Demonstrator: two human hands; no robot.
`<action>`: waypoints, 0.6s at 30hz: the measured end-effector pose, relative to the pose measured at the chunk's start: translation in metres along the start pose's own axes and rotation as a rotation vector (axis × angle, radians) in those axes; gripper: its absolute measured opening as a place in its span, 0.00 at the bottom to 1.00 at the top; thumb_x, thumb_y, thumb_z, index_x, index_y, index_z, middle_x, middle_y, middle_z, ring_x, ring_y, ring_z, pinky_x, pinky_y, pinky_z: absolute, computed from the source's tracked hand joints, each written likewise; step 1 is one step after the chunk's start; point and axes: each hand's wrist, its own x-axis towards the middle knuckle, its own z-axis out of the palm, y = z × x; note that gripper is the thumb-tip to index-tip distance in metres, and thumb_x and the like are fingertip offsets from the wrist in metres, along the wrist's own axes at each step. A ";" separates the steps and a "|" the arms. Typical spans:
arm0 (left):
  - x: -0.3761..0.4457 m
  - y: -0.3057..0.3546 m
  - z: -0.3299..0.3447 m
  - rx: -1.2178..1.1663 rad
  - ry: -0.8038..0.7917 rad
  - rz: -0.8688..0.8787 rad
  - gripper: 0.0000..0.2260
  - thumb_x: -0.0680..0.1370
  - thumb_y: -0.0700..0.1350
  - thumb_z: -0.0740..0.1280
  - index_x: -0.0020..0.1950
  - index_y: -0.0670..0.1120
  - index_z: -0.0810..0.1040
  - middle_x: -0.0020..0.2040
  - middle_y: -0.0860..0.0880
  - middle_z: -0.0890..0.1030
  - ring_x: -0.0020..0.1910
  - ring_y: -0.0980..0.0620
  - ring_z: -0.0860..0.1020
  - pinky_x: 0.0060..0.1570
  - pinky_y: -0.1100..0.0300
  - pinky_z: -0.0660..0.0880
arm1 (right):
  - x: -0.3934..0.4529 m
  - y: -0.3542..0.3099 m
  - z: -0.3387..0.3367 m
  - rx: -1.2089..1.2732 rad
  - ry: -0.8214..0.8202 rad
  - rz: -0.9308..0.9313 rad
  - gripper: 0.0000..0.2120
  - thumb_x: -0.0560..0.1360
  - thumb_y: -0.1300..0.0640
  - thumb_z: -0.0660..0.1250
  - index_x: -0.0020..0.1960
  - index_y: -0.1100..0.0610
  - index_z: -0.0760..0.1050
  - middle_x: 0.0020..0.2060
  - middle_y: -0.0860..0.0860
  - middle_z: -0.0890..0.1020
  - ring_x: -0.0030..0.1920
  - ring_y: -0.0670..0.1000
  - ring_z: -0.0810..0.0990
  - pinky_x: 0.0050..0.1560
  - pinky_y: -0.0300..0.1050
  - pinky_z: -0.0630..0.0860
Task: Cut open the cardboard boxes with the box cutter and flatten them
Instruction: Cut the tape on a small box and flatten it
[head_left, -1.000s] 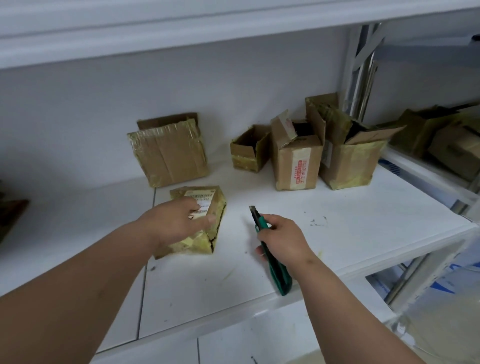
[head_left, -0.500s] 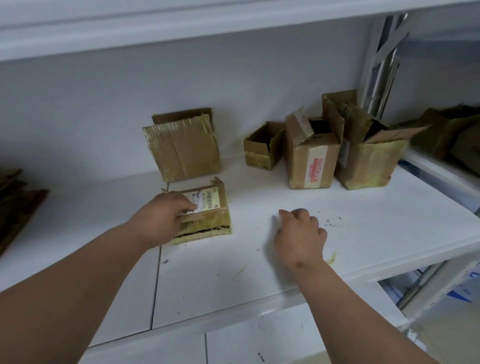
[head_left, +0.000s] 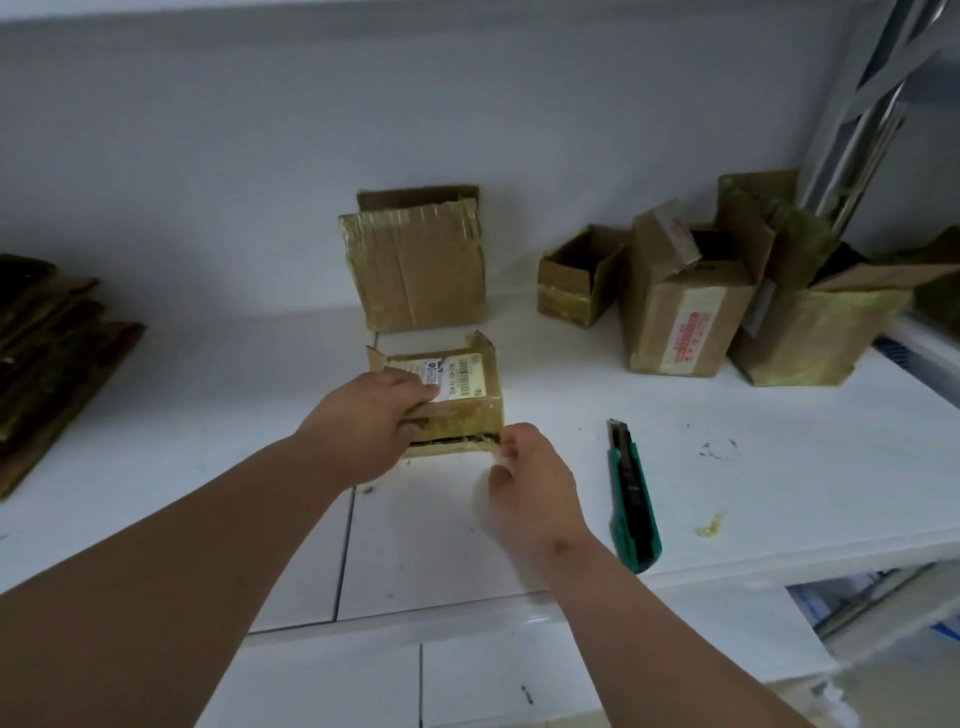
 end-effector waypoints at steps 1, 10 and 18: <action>0.001 0.000 0.001 0.003 -0.001 0.002 0.23 0.79 0.48 0.65 0.74 0.56 0.69 0.73 0.54 0.69 0.69 0.51 0.68 0.66 0.57 0.66 | -0.001 0.002 0.002 -0.028 0.000 -0.019 0.16 0.74 0.65 0.57 0.58 0.52 0.72 0.52 0.48 0.78 0.55 0.55 0.77 0.60 0.52 0.75; 0.007 0.004 0.001 -0.010 0.035 0.022 0.21 0.79 0.50 0.66 0.71 0.55 0.72 0.70 0.53 0.72 0.66 0.51 0.70 0.62 0.58 0.68 | 0.005 0.013 0.003 -0.330 0.015 -0.247 0.21 0.69 0.67 0.60 0.60 0.53 0.73 0.59 0.47 0.74 0.57 0.52 0.72 0.52 0.43 0.64; 0.008 0.007 0.001 0.080 0.002 0.062 0.31 0.70 0.57 0.74 0.71 0.55 0.69 0.69 0.54 0.70 0.64 0.51 0.68 0.59 0.58 0.70 | 0.003 0.015 0.000 -0.464 -0.080 -0.284 0.28 0.70 0.62 0.56 0.69 0.48 0.69 0.64 0.45 0.73 0.63 0.52 0.70 0.57 0.47 0.58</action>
